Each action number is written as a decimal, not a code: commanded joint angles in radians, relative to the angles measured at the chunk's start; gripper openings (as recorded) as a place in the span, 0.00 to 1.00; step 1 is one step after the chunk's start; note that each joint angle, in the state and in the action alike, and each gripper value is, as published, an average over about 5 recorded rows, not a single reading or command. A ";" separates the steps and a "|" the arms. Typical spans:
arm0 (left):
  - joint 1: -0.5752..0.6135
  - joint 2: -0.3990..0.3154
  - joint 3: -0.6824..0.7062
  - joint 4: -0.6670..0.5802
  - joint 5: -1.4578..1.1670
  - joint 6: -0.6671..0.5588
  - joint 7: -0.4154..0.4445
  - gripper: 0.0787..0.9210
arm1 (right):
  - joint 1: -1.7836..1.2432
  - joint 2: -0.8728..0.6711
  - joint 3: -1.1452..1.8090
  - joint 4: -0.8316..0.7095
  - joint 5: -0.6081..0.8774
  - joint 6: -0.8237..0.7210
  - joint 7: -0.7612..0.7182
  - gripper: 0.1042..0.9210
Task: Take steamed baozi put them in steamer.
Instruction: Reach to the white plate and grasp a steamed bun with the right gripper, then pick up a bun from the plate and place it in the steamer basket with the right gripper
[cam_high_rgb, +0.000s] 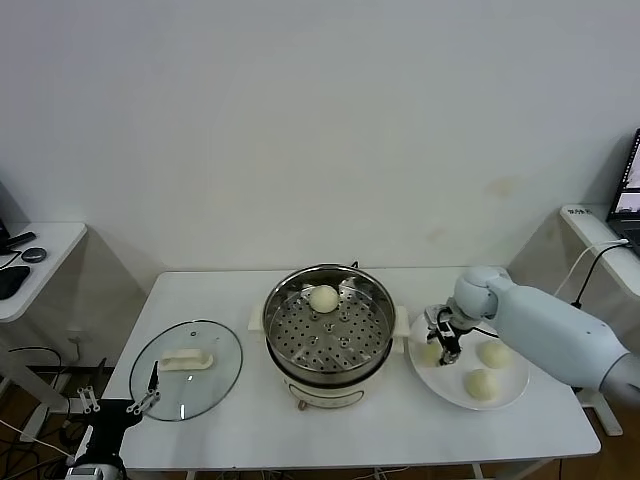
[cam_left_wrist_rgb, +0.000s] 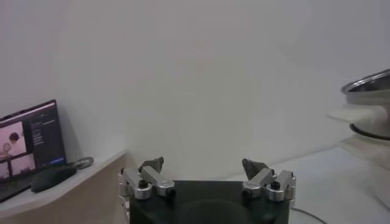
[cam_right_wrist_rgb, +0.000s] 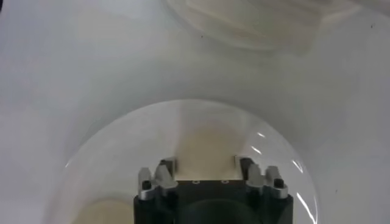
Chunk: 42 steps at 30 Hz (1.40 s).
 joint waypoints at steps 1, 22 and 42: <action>0.000 0.001 0.000 -0.001 -0.001 0.000 0.000 0.88 | 0.143 -0.096 -0.049 0.079 0.078 -0.015 -0.019 0.37; -0.053 0.040 0.034 0.010 -0.010 0.006 0.010 0.88 | 0.907 0.165 -0.603 0.404 0.807 -0.397 0.215 0.36; -0.052 0.011 0.033 0.019 -0.005 0.006 0.007 0.88 | 0.519 0.513 -0.487 0.133 0.812 -0.533 0.353 0.36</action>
